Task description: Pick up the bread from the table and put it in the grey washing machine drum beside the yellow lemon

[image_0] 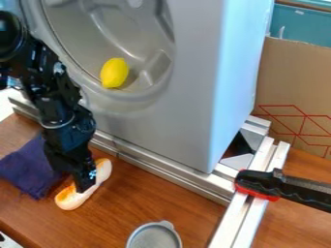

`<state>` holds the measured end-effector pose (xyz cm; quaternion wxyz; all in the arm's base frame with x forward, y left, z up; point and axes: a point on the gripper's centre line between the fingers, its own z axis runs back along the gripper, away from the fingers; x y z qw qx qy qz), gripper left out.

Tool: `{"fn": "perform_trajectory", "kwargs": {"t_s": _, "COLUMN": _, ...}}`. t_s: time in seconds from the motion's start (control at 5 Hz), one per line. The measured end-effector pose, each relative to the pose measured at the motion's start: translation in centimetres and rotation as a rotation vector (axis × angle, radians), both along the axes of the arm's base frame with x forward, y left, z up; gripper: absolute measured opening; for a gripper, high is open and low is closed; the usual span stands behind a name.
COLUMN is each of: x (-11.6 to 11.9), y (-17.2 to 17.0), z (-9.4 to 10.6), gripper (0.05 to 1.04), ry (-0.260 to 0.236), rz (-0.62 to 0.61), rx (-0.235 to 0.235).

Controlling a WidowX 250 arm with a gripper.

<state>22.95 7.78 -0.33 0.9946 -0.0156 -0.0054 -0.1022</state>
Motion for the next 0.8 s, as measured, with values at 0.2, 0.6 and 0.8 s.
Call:
{"fn": "perform_trajectory", "kwargs": {"t_s": 0.2, "x": 0.5, "y": -0.2, "z": -0.4, "gripper": 0.998, "ry": -0.032, "rz": 0.004, "rx": -0.016}}
{"fn": "perform_trajectory", "kwargs": {"t_s": 0.6, "x": 0.5, "y": -0.4, "z": -2.0, "gripper": 0.998, "ry": 0.004, "rz": 0.035, "rx": 0.028}}
{"fn": "perform_trajectory", "kwargs": {"t_s": 0.8, "x": 1.2, "y": -0.4, "z": -2.7, "gripper": 0.952, "ry": 0.006, "rz": 0.034, "rx": 0.02}}
